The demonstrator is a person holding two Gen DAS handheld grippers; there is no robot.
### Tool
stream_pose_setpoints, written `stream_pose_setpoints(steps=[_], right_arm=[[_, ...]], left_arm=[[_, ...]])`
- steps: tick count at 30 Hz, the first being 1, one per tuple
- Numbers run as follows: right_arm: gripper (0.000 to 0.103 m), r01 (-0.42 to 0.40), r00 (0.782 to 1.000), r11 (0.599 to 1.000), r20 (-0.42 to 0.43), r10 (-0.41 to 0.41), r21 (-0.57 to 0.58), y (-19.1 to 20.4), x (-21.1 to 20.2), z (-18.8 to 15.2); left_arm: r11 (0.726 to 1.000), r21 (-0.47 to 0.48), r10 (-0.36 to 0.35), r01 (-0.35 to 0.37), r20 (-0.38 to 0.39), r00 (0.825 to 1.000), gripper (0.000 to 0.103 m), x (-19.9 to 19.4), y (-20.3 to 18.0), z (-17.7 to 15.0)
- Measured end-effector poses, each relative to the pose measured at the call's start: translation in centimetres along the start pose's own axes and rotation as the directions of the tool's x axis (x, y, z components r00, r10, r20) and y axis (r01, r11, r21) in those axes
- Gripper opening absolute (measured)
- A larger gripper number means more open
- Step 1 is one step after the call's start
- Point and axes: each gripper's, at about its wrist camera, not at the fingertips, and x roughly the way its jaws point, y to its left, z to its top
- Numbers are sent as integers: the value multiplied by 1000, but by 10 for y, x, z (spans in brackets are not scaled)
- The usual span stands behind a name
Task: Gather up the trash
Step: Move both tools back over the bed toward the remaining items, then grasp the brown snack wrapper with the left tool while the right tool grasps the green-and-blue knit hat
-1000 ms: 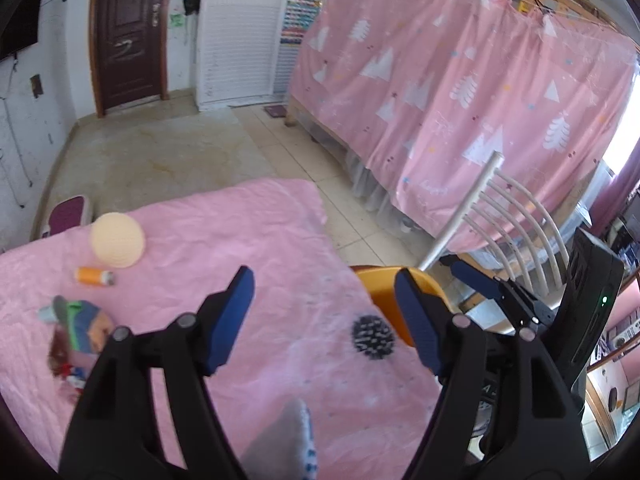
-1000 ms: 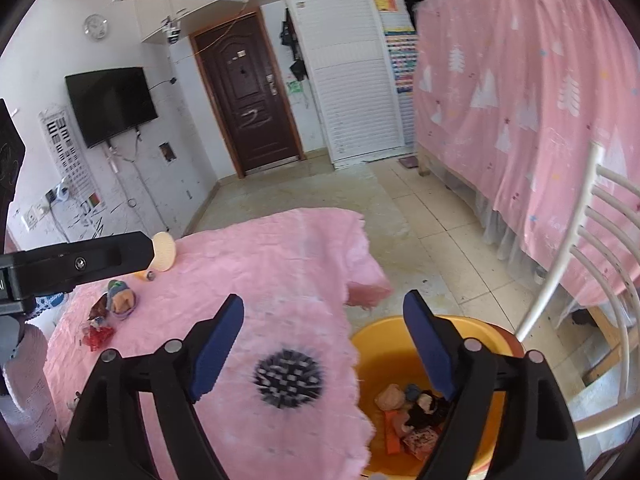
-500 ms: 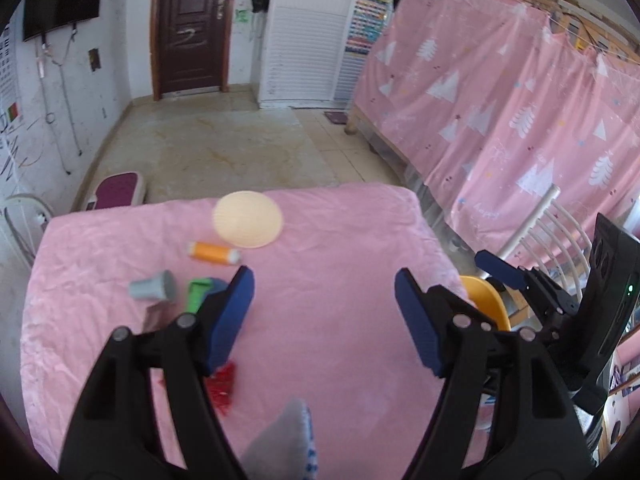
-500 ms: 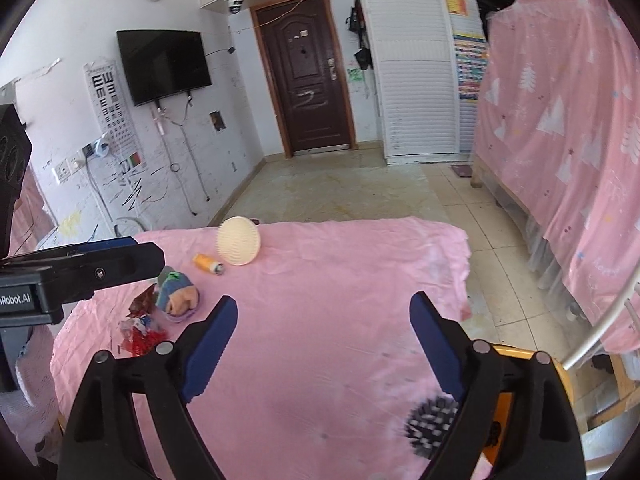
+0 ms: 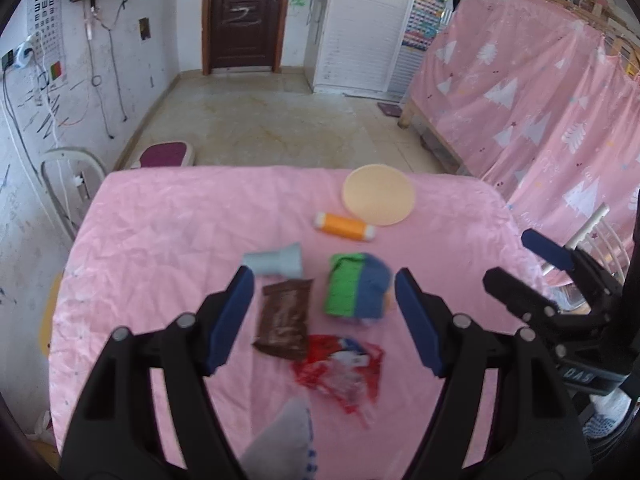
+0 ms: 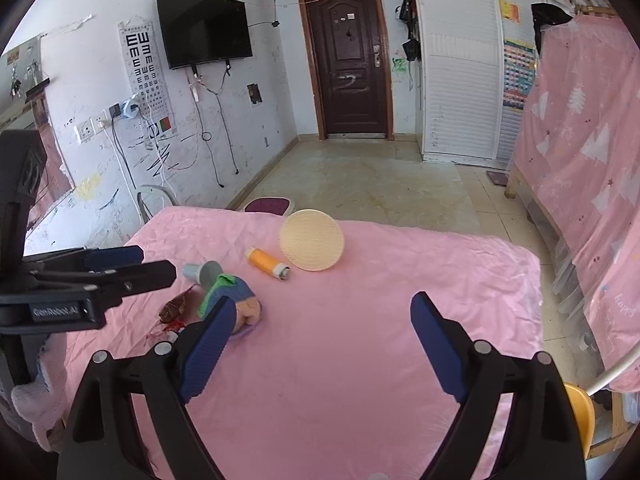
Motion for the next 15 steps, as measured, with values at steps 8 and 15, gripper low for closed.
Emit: stream_pose_setpoints(steps=[8,15], right_arm=[[79,-27,999,999,-41,26,-43,31,32,11],[79,-45,996,998,-81,41,-50,42,55,12]], left_arm=[[999,-17,26,-27,-67,997,70,26,22,-6],[1000,2,18,-18,-101,995,62,43,26,-14]])
